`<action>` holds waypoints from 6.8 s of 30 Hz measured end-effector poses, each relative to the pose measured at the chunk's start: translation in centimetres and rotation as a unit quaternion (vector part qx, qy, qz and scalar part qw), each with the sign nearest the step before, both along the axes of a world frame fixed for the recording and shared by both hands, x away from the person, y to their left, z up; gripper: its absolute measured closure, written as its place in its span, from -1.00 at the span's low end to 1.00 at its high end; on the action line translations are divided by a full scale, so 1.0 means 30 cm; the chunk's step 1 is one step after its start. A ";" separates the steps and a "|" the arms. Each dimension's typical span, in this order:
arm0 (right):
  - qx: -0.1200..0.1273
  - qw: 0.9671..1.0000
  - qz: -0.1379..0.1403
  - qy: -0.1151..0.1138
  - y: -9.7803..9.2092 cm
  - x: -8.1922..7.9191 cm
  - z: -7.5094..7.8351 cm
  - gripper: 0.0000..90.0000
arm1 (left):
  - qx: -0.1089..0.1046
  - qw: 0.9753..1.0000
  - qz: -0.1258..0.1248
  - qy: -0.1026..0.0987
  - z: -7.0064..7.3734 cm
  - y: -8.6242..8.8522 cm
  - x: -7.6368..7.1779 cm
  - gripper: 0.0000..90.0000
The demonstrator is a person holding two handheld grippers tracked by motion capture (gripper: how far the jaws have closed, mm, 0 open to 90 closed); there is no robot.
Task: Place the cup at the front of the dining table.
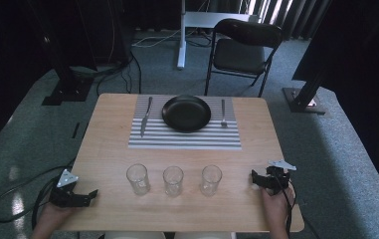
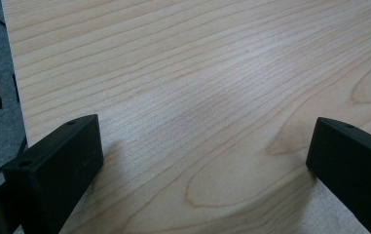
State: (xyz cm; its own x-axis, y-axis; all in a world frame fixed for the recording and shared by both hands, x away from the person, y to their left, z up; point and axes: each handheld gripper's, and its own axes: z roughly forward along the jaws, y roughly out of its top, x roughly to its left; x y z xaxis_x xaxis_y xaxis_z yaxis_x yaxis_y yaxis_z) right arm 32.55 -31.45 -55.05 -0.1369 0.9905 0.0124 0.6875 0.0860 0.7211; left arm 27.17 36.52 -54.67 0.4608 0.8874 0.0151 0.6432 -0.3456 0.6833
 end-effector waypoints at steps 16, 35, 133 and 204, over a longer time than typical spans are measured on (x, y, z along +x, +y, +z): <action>0.000 1.000 0.000 0.000 0.000 0.000 0.000 -0.74 | 0.002 1.000 -0.003 0.003 0.003 -0.003 0.000 -0.98; 0.000 1.000 0.000 0.000 0.000 0.000 0.000 -0.74 | 0.002 0.999 -0.029 0.032 0.040 -0.046 -0.007 -0.93; 0.000 1.000 0.000 -0.001 -0.001 0.000 -0.001 -0.74 | -0.011 0.953 -0.302 -0.031 0.426 -0.636 0.065 -0.90; 0.000 1.000 0.001 0.000 -0.001 0.000 0.000 -0.74 | 0.050 0.909 -0.414 0.019 0.405 -1.193 0.192 -0.87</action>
